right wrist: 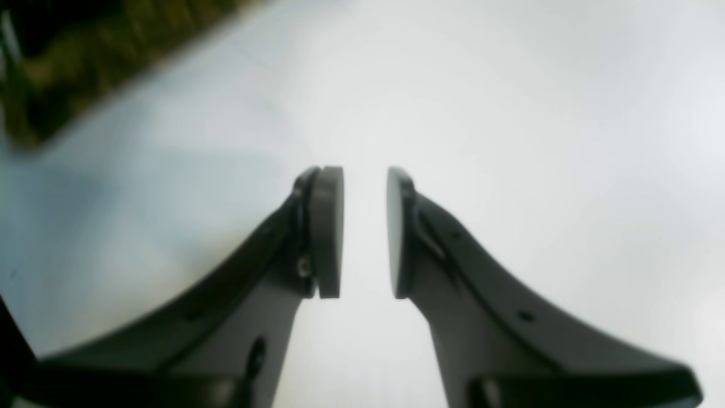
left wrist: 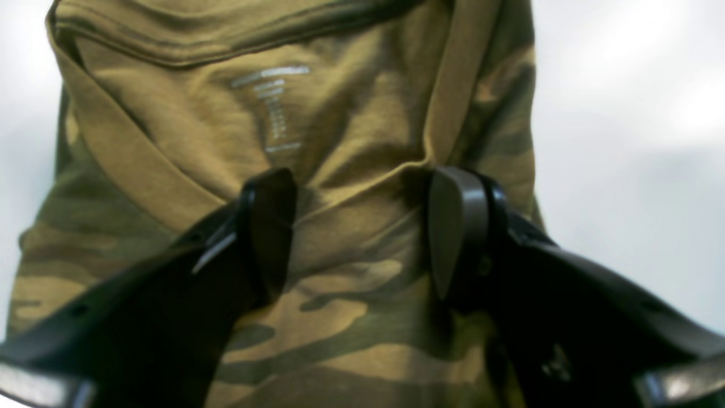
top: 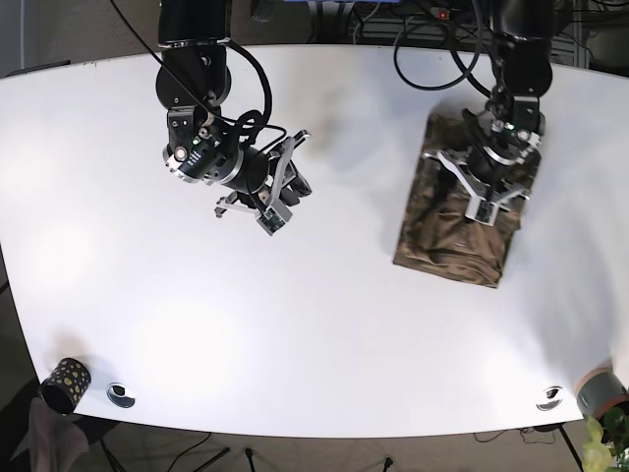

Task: Fold the T-shirt properly
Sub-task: 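Drag the folded camouflage bundle with the left gripper off the table edge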

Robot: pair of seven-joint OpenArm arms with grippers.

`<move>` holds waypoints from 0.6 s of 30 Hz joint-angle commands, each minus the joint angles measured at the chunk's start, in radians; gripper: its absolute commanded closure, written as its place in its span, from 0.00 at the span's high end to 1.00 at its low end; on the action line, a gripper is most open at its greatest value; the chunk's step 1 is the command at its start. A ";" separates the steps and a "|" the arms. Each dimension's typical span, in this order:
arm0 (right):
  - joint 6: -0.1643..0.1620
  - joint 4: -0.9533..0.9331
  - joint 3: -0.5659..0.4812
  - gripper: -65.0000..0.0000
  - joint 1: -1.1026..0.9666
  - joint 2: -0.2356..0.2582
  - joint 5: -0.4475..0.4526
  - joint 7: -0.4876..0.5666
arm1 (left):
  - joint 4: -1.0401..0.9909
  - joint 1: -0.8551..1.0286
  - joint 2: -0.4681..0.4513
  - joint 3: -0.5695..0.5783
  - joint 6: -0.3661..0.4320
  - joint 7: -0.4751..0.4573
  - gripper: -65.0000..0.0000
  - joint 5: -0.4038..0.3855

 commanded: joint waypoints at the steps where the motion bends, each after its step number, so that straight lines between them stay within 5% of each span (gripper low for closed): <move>1: 0.006 0.022 -0.002 0.19 0.023 -0.005 0.021 0.022 | -0.102 -0.010 -0.083 -0.010 0.042 0.153 0.54 0.057; 7: 0.006 0.026 0.001 0.19 0.033 -0.005 0.015 0.022 | -0.294 -0.094 -0.220 -0.048 0.021 0.125 0.54 0.053; 13: 0.006 0.054 0.000 0.19 0.040 -0.005 0.012 0.022 | -0.496 -0.148 -0.320 -0.207 -0.174 0.096 0.53 0.055; 18: 0.006 0.082 0.001 0.19 0.040 -0.005 0.010 0.022 | -0.596 -0.151 -0.395 -0.307 -0.257 0.096 0.53 0.055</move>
